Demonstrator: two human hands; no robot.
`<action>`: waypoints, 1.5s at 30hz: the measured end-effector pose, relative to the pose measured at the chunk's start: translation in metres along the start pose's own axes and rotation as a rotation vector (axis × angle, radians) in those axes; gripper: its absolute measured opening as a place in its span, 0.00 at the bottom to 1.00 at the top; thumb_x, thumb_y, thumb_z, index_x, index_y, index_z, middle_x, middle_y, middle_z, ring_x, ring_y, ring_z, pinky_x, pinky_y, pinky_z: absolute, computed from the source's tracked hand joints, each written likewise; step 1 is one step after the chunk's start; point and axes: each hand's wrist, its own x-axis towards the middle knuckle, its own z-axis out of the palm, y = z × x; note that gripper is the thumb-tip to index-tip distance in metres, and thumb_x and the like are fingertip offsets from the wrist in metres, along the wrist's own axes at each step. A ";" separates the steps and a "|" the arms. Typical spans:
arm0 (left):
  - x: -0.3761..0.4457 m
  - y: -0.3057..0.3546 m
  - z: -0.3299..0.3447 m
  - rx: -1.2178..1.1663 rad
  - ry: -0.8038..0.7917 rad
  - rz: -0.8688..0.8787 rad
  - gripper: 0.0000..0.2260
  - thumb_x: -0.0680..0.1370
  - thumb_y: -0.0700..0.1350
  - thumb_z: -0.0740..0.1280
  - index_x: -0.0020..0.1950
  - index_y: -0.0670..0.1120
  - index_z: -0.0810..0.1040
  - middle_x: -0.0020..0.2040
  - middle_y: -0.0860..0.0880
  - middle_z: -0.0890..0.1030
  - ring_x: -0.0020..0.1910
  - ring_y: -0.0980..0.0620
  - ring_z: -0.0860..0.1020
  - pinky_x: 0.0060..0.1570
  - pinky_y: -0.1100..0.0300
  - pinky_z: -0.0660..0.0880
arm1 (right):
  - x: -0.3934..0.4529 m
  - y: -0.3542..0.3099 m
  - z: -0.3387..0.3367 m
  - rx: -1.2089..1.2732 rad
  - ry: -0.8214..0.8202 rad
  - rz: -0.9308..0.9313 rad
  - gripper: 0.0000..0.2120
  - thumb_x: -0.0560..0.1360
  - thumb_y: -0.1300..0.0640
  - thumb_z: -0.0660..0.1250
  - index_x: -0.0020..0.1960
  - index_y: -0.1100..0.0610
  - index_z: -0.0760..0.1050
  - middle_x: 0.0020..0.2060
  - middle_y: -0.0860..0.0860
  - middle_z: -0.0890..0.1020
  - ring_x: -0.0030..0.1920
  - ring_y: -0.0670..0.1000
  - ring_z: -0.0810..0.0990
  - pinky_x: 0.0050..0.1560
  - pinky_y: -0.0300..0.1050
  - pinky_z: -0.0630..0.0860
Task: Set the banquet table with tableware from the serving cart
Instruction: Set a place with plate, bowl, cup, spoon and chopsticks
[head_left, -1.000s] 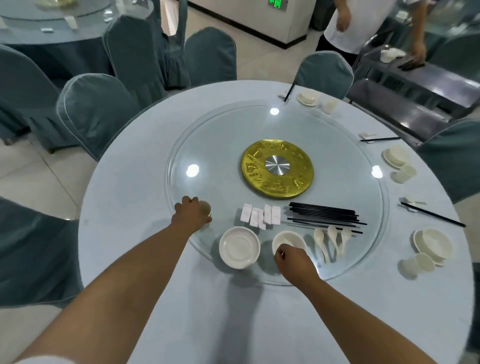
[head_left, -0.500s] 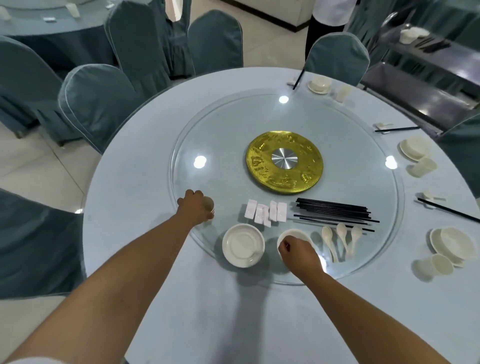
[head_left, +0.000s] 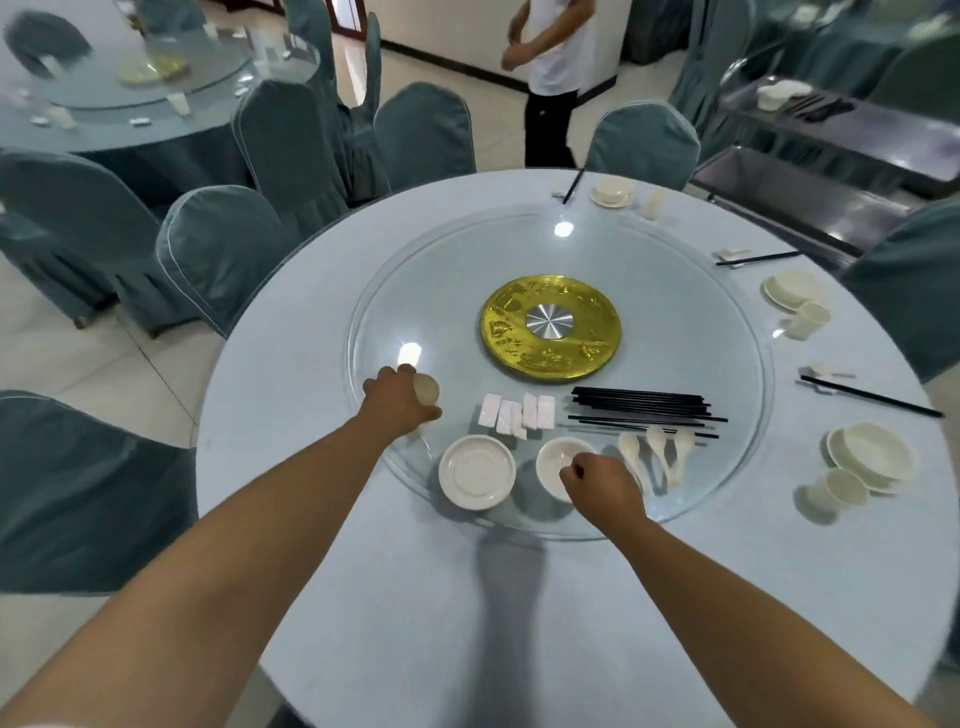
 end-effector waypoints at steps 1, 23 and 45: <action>-0.009 0.009 0.004 -0.007 -0.007 0.020 0.35 0.68 0.62 0.74 0.68 0.46 0.68 0.60 0.42 0.73 0.60 0.41 0.73 0.61 0.52 0.69 | -0.006 0.005 -0.002 -0.005 -0.002 0.001 0.14 0.75 0.52 0.58 0.32 0.53 0.68 0.28 0.49 0.72 0.30 0.49 0.72 0.27 0.39 0.62; -0.167 0.181 0.200 0.226 -0.399 0.426 0.38 0.67 0.64 0.72 0.69 0.48 0.64 0.64 0.45 0.71 0.64 0.42 0.69 0.57 0.48 0.74 | -0.154 0.190 -0.019 0.105 0.050 0.350 0.14 0.78 0.56 0.57 0.33 0.55 0.61 0.29 0.51 0.70 0.33 0.53 0.67 0.29 0.44 0.60; -0.189 0.154 0.256 0.150 -0.527 0.345 0.46 0.66 0.67 0.72 0.76 0.50 0.57 0.68 0.46 0.66 0.66 0.42 0.66 0.60 0.48 0.72 | -0.161 0.216 0.015 0.158 -0.049 0.397 0.14 0.76 0.56 0.57 0.33 0.55 0.59 0.28 0.48 0.66 0.30 0.49 0.61 0.31 0.43 0.58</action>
